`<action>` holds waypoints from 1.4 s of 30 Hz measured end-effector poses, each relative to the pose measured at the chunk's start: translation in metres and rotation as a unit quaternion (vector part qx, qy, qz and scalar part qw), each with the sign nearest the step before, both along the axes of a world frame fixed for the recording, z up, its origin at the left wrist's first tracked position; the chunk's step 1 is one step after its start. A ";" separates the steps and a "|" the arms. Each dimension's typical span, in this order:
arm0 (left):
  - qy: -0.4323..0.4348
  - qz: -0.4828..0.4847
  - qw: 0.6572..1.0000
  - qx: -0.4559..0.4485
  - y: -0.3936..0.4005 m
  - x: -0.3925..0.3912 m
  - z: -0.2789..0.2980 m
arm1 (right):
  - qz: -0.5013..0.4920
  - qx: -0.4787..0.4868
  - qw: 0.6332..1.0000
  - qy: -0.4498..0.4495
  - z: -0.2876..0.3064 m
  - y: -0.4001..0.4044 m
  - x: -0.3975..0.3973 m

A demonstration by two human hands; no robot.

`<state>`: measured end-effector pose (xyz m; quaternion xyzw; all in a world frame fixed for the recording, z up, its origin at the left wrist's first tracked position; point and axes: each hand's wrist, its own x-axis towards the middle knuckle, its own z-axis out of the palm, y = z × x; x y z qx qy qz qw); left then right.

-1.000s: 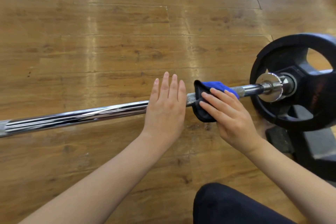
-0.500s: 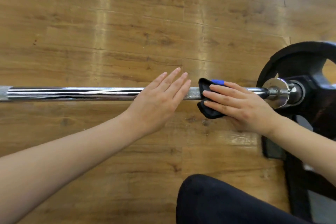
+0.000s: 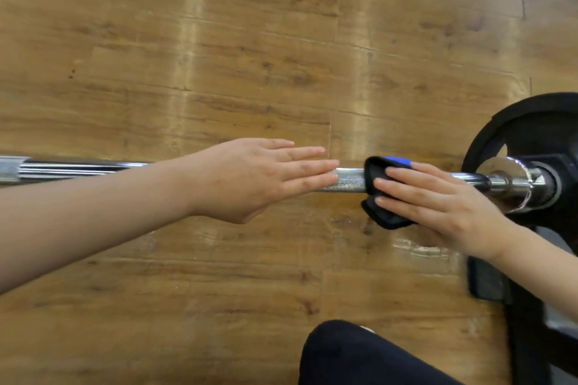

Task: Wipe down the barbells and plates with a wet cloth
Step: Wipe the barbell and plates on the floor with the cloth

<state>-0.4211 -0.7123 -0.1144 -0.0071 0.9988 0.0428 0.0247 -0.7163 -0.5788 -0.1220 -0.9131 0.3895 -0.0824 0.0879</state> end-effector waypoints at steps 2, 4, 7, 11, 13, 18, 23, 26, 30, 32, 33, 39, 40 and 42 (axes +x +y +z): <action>-0.010 0.009 1.000 0.014 0.001 0.003 0.000 | -0.017 -0.012 1.000 -0.002 0.002 0.004 -0.001; -0.032 0.022 0.999 0.029 0.005 0.002 0.001 | -0.024 -0.020 0.999 -0.023 0.003 0.002 0.014; -0.091 0.095 0.990 0.058 0.008 -0.001 0.007 | -0.025 -0.038 0.999 -0.028 -0.001 -0.006 0.045; -0.150 0.234 0.958 0.075 0.013 -0.003 0.014 | -0.090 -0.046 0.995 -0.014 0.000 0.010 0.037; -0.125 0.262 0.952 0.094 0.020 -0.009 0.015 | -0.150 -0.044 0.987 -0.035 0.006 0.026 0.026; -0.045 0.259 0.959 0.103 0.044 -0.044 0.018 | -0.203 -0.041 0.978 -0.014 0.015 0.027 0.033; -0.071 0.297 0.947 0.099 0.048 -0.053 0.017 | -0.262 0.023 0.965 0.000 0.007 0.020 0.036; -0.083 0.298 0.945 0.102 0.050 -0.052 0.014 | -0.252 0.020 0.967 -0.026 0.012 0.019 0.039; -0.079 0.303 0.944 0.102 0.055 -0.051 0.011 | -0.220 -0.009 0.973 -0.063 0.020 0.021 0.051; -0.067 0.305 0.944 0.110 0.053 -0.049 0.011 | -0.237 -0.026 0.965 -0.105 0.025 0.015 0.060; -0.055 0.309 0.942 0.116 0.052 -0.047 0.011 | -0.255 -0.034 0.958 -0.126 0.026 0.009 0.065; -0.050 0.332 0.935 0.113 0.046 -0.032 0.011 | -0.318 0.004 0.943 -0.101 0.015 -0.016 0.085; -0.054 0.332 0.936 0.107 0.046 -0.031 0.010 | -0.303 0.015 0.949 -0.086 0.012 -0.013 0.085; -0.056 0.329 0.937 0.098 0.047 -0.031 0.009 | -0.273 0.013 0.960 -0.060 0.008 -0.006 0.082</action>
